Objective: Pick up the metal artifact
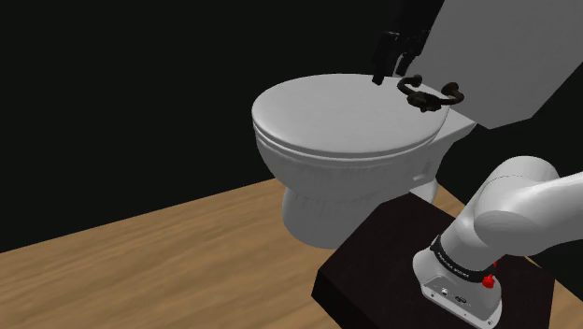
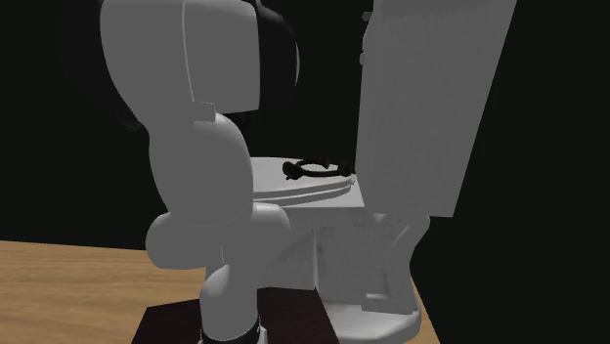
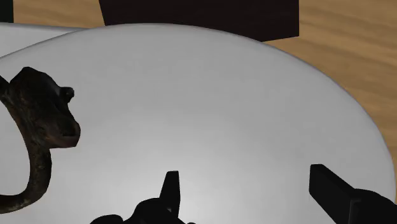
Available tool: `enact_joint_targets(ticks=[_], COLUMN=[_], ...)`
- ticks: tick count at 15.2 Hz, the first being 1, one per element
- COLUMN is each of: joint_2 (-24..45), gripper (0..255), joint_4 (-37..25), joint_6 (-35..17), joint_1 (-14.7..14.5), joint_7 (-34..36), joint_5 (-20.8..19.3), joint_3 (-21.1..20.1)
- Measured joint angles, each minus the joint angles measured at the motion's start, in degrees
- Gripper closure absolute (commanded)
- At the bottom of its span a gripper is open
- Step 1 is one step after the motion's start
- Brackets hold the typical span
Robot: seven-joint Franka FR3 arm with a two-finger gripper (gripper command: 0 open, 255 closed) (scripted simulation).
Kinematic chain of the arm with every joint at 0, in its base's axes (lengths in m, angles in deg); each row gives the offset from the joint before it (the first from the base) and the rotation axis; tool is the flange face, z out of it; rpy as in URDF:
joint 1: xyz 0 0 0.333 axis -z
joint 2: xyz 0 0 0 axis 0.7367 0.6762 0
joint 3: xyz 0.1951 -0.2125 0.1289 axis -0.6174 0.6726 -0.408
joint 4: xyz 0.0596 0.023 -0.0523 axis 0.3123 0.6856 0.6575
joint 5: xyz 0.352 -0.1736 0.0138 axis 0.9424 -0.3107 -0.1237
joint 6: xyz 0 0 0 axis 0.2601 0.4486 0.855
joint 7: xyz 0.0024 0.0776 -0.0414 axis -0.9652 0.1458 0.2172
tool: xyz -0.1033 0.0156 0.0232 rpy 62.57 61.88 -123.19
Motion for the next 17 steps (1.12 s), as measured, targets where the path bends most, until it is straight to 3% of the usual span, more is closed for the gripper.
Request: enact_joint_targets(ticks=[5, 17], joint_2=[0.2, 8.8], gripper=[0, 0], joint_4=[1.3, 0.3], joint_6=[-1.1, -7.5], joint_1=[1.4, 6.4], joint_7=[-3.1, -15.8], joint_5=[-1.7, -7.2], joint_3=[3.7, 19.0])
